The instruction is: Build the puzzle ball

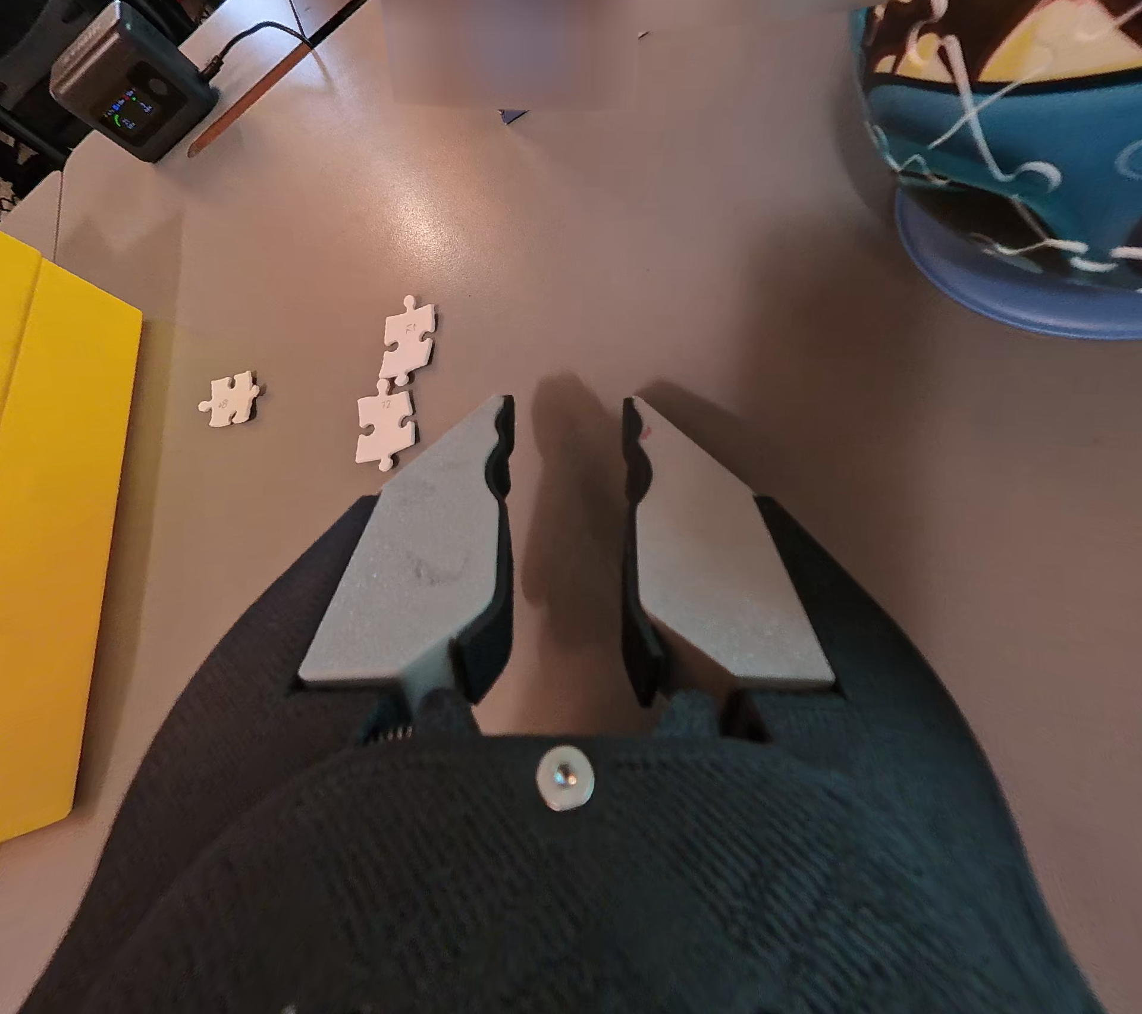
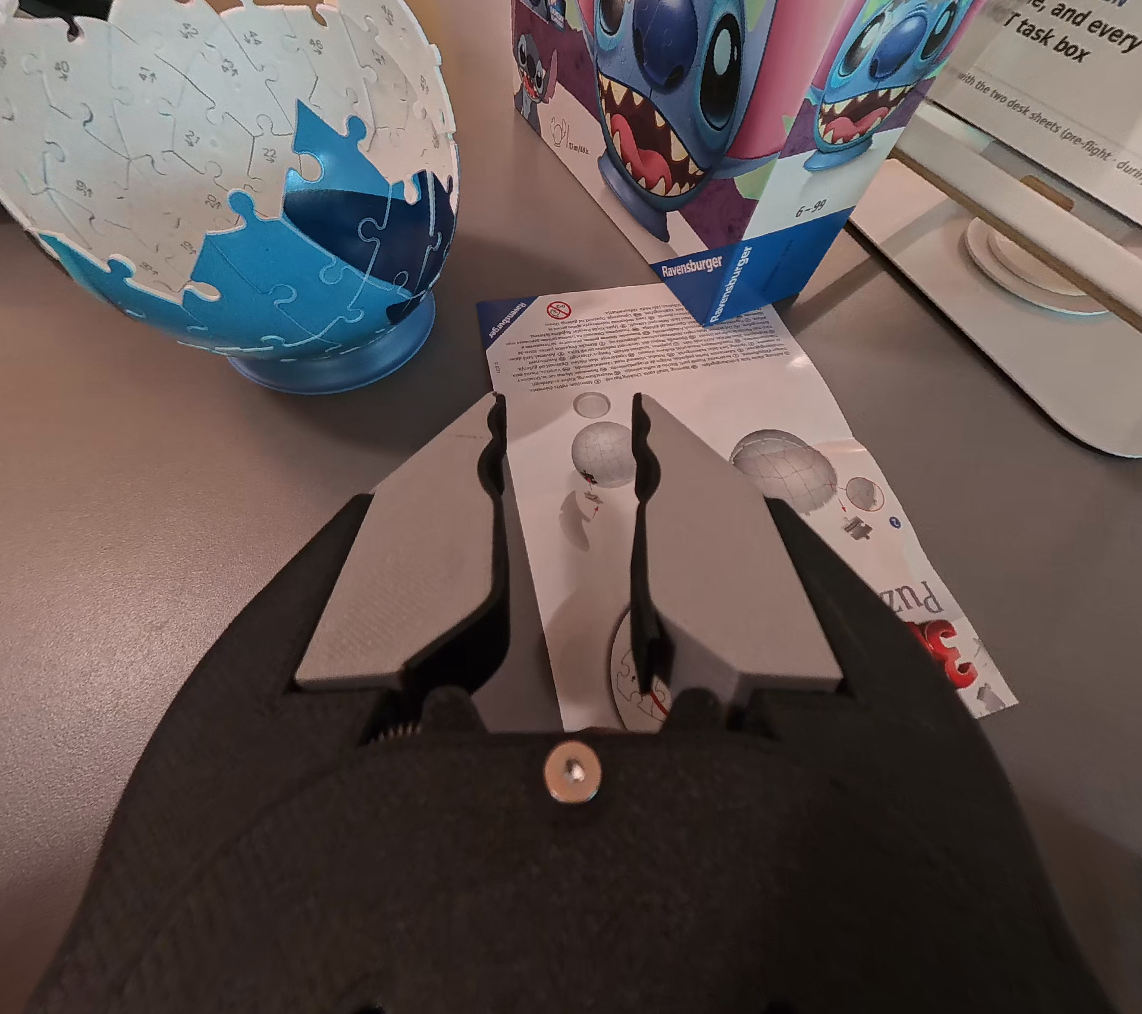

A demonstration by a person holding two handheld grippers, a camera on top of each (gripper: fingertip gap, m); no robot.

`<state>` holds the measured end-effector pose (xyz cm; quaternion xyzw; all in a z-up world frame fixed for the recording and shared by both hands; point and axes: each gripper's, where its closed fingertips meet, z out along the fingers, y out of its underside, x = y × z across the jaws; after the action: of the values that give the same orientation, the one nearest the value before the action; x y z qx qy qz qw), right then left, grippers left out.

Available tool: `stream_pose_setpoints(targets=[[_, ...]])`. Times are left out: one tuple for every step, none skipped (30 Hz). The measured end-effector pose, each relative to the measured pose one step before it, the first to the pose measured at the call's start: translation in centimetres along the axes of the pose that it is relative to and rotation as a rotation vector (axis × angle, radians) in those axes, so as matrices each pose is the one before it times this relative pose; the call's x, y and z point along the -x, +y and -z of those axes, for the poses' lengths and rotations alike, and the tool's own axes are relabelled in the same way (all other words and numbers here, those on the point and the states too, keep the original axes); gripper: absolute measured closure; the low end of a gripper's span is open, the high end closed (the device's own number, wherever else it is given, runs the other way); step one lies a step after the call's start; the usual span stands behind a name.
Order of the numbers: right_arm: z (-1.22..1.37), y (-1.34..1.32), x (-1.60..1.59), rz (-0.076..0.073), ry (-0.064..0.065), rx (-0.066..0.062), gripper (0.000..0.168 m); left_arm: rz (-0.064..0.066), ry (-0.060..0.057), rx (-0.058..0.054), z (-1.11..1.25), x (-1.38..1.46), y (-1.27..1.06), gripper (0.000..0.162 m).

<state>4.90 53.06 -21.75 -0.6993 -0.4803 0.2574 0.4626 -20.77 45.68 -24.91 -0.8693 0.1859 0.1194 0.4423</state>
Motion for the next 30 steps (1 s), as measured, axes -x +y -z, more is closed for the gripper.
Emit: stream_pose_setpoints(targets=[[-0.011,-0.001,0.018,0.0011,0.0003,0.0007,0.131,0.0072,0.0098,0.0011,-0.023,-0.033,0.014,0.131],[-0.014,0.019,0.010,0.0012,0.0003,0.0016,0.131,0.0150,0.0126,-0.0007,-0.032,-0.002,-0.021,0.132],[-0.019,0.023,-0.004,0.0008,0.0002,0.0020,0.131,0.0216,0.0239,-0.0054,-0.055,-0.070,-0.152,0.132],[-0.008,0.001,0.013,0.0005,0.0001,0.0006,0.131,0.0266,0.0282,-0.0089,-0.044,-0.079,-0.264,0.132],[0.018,-0.024,0.004,0.0000,-0.0006,-0.0021,0.131,0.0227,0.0231,-0.0104,0.036,0.003,-0.384,0.132],[0.061,-0.084,-0.010,-0.0015,-0.0017,-0.0059,0.131,0.0087,0.0142,-0.0080,0.146,0.086,-0.565,0.132],[0.114,-0.176,-0.016,-0.0030,-0.0046,-0.0132,0.131,-0.0080,0.0035,-0.0159,0.283,0.177,-0.881,0.132],[0.177,-0.319,0.003,-0.0043,-0.0097,-0.0222,0.130,-0.0184,-0.0075,-0.0272,0.370,0.356,-1.242,0.132],[0.211,-0.447,-0.003,-0.0077,-0.0144,-0.0269,0.130,-0.0183,-0.0024,-0.0297,0.374,0.348,-1.445,0.132],[0.212,-0.554,-0.063,-0.0117,-0.0158,-0.0281,0.129,-0.0147,0.0158,-0.0249,0.285,0.129,-1.521,0.132],[0.181,-0.709,-0.202,-0.0141,-0.0119,-0.0294,0.129,-0.0082,0.0260,-0.0213,0.206,0.030,-1.563,0.130],[0.145,-0.875,-0.223,-0.0158,-0.0125,-0.0330,0.128,-0.0064,0.0386,-0.0247,0.145,-0.173,-1.623,0.128],[0.115,-1.046,-0.075,-0.0187,-0.0224,-0.0368,0.127,-0.0067,0.0608,-0.0244,0.013,-0.569,-1.521,0.125],[0.017,-1.149,0.106,-0.0183,-0.0327,-0.0370,0.126,-0.0056,0.0807,-0.0128,-0.155,-0.890,-1.289,0.123],[-0.154,-1.119,0.146,-0.0123,-0.0340,-0.0297,0.125,-0.0059,0.0825,-0.0036,-0.301,-0.950,-1.058,0.122],[-0.373,-0.953,0.061,-0.0048,-0.0263,-0.0143,0.125,-0.0096,0.0655,-0.0023,-0.411,-0.695,-0.888,0.122],[-0.584,-0.719,0.018,0.0053,-0.0225,0.0023,0.125,-0.0128,0.0474,0.0005,-0.483,-0.429,-0.682,0.122],[-0.761,-0.497,0.097,0.0161,-0.0261,0.0153,0.128,-0.0085,0.0314,0.0038,-0.549,-0.180,-0.499,0.122],[-0.904,-0.293,0.151,0.0231,-0.0277,0.0238,0.130,-0.0015,0.0312,0.0122,-0.581,-0.165,-0.228,0.122],[-1.006,-0.164,0.146,0.0284,-0.0283,0.0282,0.131,0.0030,0.0466,0.0274,-0.577,-0.442,0.111,0.121],[-1.083,-0.044,0.172,0.0324,-0.0306,0.0332,0.131,0.0085,0.0511,0.0404,-0.546,-0.566,0.357,0.118],[-1.087,0.053,0.171,0.0337,-0.0316,0.0360,0.131,0.0124,0.0447,0.0476,-0.507,-0.553,0.529,0.115],[-1.042,0.051,0.154,0.0312,-0.0291,0.0337,0.131,0.0087,0.0338,0.0527,-0.492,-0.487,0.635,0.112],[-0.991,0.123,0.222,0.0251,-0.0301,0.0344,0.131,-0.0024,0.0113,0.0518,-0.441,-0.222,0.613,0.111],[-0.906,0.337,0.259,0.0242,-0.0304,0.0461,0.132,-0.0135,-0.0209,0.0391,-0.344,0.218,0.390,0.112],[-0.752,0.344,0.006,0.0282,-0.0132,0.0500,0.133,-0.0209,-0.0354,0.0210,-0.239,0.397,0.102,0.113],[-0.575,0.043,-0.191,0.0292,0.0048,0.0279,0.133,-0.0242,-0.0274,0.0106,-0.194,0.281,-0.079,0.116],[-0.452,-0.188,0.031,0.0244,-0.0066,0.0072,0.137,-0.0226,-0.0194,0.0072,-0.203,0.186,-0.137,0.120],[-0.389,-0.130,0.325,0.0120,-0.0268,0.0091,0.143,-0.0179,-0.0171,0.0131,-0.265,0.206,-0.072,0.122],[-0.361,0.121,0.327,0.0021,-0.0296,0.0257,0.146,-0.0128,-0.0098,0.0220,-0.321,0.118,0.062,0.123]])
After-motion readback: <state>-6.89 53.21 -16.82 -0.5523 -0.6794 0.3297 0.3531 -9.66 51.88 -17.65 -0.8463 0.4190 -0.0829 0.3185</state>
